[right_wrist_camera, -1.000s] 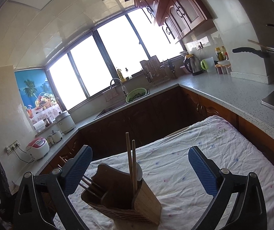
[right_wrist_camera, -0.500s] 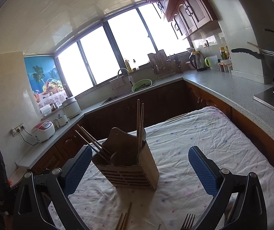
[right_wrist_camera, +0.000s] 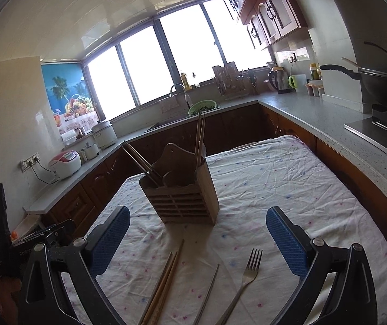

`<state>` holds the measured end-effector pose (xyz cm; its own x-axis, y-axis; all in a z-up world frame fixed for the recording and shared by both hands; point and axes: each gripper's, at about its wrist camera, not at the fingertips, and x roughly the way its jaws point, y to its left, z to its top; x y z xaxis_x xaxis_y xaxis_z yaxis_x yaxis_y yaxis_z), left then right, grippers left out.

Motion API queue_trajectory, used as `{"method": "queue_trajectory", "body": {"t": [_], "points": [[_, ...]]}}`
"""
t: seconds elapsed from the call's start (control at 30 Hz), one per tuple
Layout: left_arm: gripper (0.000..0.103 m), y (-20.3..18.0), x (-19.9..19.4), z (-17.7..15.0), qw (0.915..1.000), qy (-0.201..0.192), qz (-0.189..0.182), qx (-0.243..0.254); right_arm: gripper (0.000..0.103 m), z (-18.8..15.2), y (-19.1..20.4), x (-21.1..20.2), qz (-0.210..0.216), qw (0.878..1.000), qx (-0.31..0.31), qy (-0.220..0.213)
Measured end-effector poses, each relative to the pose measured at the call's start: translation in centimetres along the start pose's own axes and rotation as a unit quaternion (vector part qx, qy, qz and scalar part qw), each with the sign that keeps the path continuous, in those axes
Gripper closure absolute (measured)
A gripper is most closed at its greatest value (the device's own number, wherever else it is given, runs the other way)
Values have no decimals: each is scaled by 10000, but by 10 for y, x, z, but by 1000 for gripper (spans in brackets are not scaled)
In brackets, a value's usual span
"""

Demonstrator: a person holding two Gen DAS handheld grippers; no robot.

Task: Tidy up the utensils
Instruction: 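Lower both open tools toward the steel fork and wooden chopsticks on the table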

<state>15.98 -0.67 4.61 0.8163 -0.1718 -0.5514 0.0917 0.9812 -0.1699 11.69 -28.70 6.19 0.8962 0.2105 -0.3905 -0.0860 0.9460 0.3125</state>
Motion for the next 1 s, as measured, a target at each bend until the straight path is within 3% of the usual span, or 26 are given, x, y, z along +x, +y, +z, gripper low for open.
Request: {"method": "queue_trajectory", "body": {"t": [0.53, 1.0], "points": [[0, -7, 11, -34, 9981, 586, -179, -42, 1, -40, -18, -11, -300, 9985, 277, 370], [0, -4, 40, -44, 9937, 1068, -284, -157, 1, -57, -29, 10, -460, 9953, 322, 791]]}}
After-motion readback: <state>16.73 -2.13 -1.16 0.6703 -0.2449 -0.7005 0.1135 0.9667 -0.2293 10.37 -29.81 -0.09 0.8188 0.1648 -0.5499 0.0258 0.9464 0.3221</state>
